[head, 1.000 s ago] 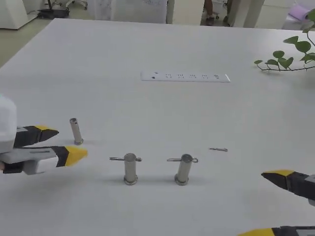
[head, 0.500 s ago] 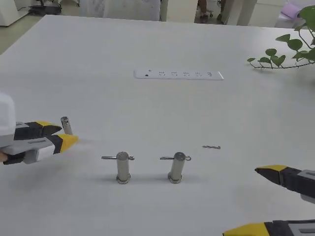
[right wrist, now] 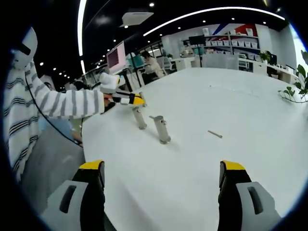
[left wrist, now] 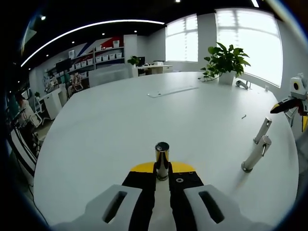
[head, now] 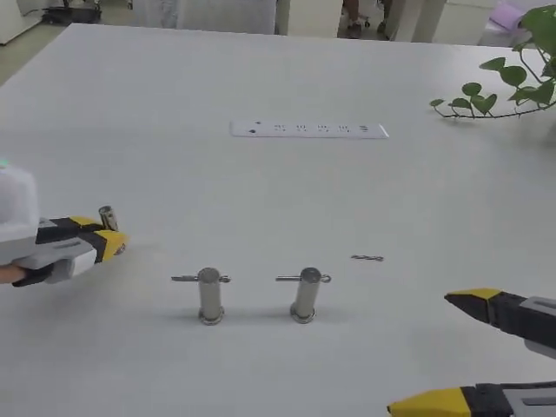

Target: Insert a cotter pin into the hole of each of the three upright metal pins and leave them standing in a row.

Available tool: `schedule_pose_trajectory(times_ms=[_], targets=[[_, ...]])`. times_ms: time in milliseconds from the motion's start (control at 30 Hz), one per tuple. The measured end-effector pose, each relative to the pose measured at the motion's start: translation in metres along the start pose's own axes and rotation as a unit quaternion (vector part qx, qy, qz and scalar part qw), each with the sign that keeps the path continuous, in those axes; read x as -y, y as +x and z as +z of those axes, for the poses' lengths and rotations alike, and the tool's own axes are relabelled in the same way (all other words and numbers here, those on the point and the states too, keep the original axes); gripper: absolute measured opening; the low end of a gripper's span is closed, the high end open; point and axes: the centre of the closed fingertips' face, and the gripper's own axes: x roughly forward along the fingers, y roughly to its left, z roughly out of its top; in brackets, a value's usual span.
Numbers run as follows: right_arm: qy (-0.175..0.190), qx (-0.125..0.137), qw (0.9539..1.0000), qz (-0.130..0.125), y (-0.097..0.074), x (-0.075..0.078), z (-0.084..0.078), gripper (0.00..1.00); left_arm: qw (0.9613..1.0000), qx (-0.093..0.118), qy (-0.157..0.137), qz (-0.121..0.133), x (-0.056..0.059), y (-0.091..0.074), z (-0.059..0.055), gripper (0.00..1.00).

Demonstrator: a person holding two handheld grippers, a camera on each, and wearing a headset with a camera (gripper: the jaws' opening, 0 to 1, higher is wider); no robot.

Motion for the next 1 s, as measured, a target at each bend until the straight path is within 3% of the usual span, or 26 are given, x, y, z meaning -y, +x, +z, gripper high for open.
schedule_pose_trajectory(times_ms=[200, 300, 467, 800, 1000], targets=[[0.002, 0.000, 1.0000, -0.001, -0.0006, -0.0001, -0.0006, 1.00, 0.9999, -0.013, 0.007, -0.003, 0.0018, -0.0001, -0.0058, 0.08], [0.002, 0.000, 1.0000, 0.000, -0.0007, -0.0008, 0.0000, 1.00, 0.9997, -0.013, -0.012, -0.017, 0.0043, -0.0001, -0.0066, 0.07], [0.004, 0.001, 1.0000, -0.001, -0.0014, -0.0002, 0.0010, 1.00, 0.9999, -0.014, 0.006, -0.007, 0.0000, 0.0001, -0.0061, 0.07], [0.007, 0.003, 1.0000, -0.004, -0.0029, 0.0019, 0.0016, 1.00, 0.9997, -0.023, 0.013, -0.001, -0.0011, -0.0017, -0.0069, 0.07], [0.006, 0.001, 1.0000, 0.001, 0.0001, 0.0019, -0.0002, 1.00, 0.9997, -0.018, 0.004, -0.016, 0.0068, -0.0089, -0.0038, 0.07]])
